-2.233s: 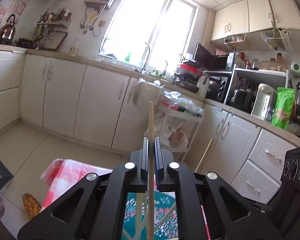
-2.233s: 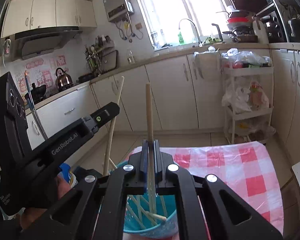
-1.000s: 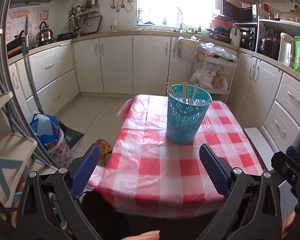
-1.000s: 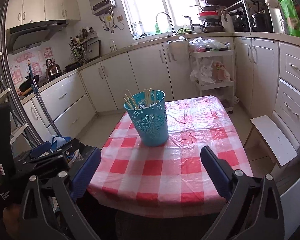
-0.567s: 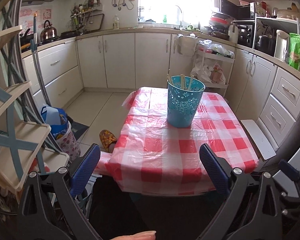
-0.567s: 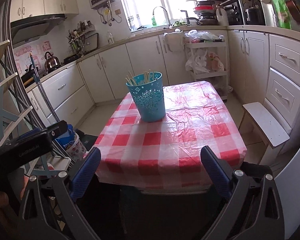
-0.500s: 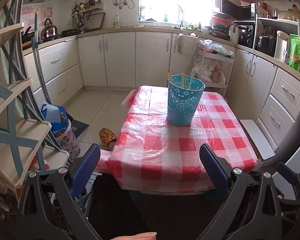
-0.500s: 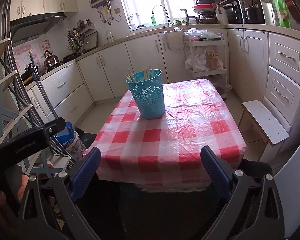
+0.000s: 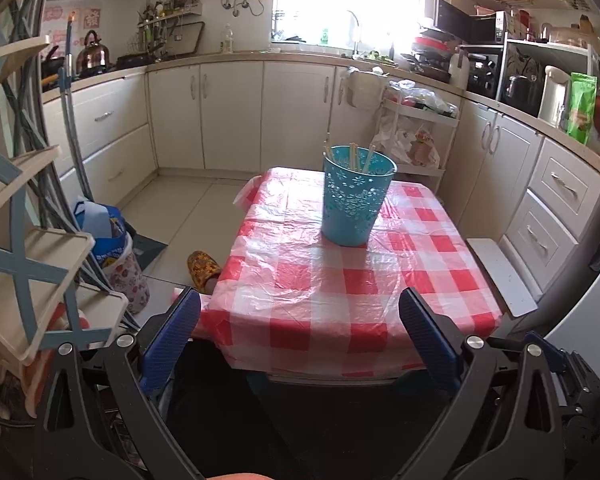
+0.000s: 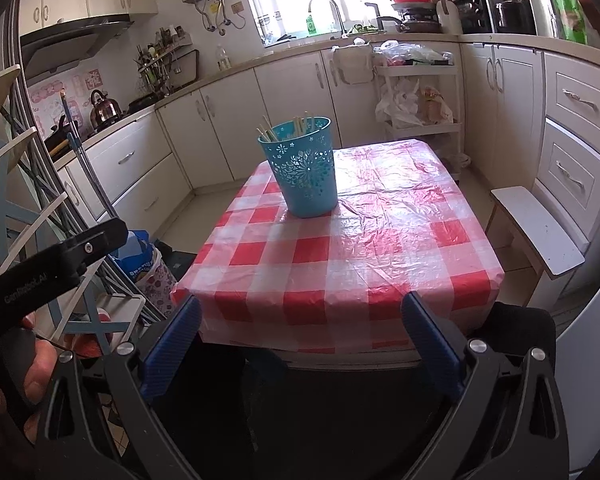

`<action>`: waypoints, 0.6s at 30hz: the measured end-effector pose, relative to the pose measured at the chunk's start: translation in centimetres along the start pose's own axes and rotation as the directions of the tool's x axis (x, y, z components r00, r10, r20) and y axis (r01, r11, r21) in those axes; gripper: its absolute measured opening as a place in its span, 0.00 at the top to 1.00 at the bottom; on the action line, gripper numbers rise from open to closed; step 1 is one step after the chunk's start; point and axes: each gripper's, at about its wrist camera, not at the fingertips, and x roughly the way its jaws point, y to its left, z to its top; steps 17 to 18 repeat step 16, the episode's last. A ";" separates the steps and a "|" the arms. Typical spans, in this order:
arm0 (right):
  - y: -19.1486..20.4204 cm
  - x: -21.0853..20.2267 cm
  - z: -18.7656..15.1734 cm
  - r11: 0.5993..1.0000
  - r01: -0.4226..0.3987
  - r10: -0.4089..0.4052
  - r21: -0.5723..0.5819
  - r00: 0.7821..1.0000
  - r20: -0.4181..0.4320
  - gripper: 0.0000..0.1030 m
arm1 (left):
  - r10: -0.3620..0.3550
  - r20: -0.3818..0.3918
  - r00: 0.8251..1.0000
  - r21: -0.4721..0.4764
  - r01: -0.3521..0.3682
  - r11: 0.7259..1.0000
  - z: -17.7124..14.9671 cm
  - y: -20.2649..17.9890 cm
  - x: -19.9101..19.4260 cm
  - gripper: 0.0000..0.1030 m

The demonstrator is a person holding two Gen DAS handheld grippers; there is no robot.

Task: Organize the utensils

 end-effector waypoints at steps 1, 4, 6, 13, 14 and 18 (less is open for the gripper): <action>0.1 -0.1 -0.1 1.000 0.000 0.000 -0.002 1.000 0.005 0.07 | 0.017 0.014 1.000 0.015 -0.017 1.000 -0.1 -0.2 -0.2 0.07; 0.5 -0.7 -0.1 1.000 0.002 -0.001 -0.015 0.999 0.035 0.07 | 0.007 0.011 1.000 0.015 -0.008 1.000 -0.2 -0.5 -0.2 0.07; 0.8 -1.1 -0.1 0.999 0.007 -0.005 -0.032 0.999 0.051 0.07 | -0.003 -0.009 1.000 -0.002 0.003 1.000 -0.3 -0.4 0.1 0.07; 1.0 -1.2 -0.1 0.999 0.008 -0.006 -0.043 0.999 0.053 0.07 | 0.023 -0.037 0.999 0.004 -0.023 1.000 -0.6 -0.5 0.4 0.07; 1.0 -1.2 -0.1 0.999 0.009 -0.006 -0.043 0.999 0.051 0.07 | 0.023 -0.035 0.999 0.005 -0.023 1.000 -0.6 -0.5 0.3 0.07; 1.0 -1.1 -0.2 0.999 0.009 -0.007 -0.043 0.999 0.048 0.07 | 0.022 -0.036 0.999 0.003 -0.022 1.000 -0.6 -0.5 0.3 0.07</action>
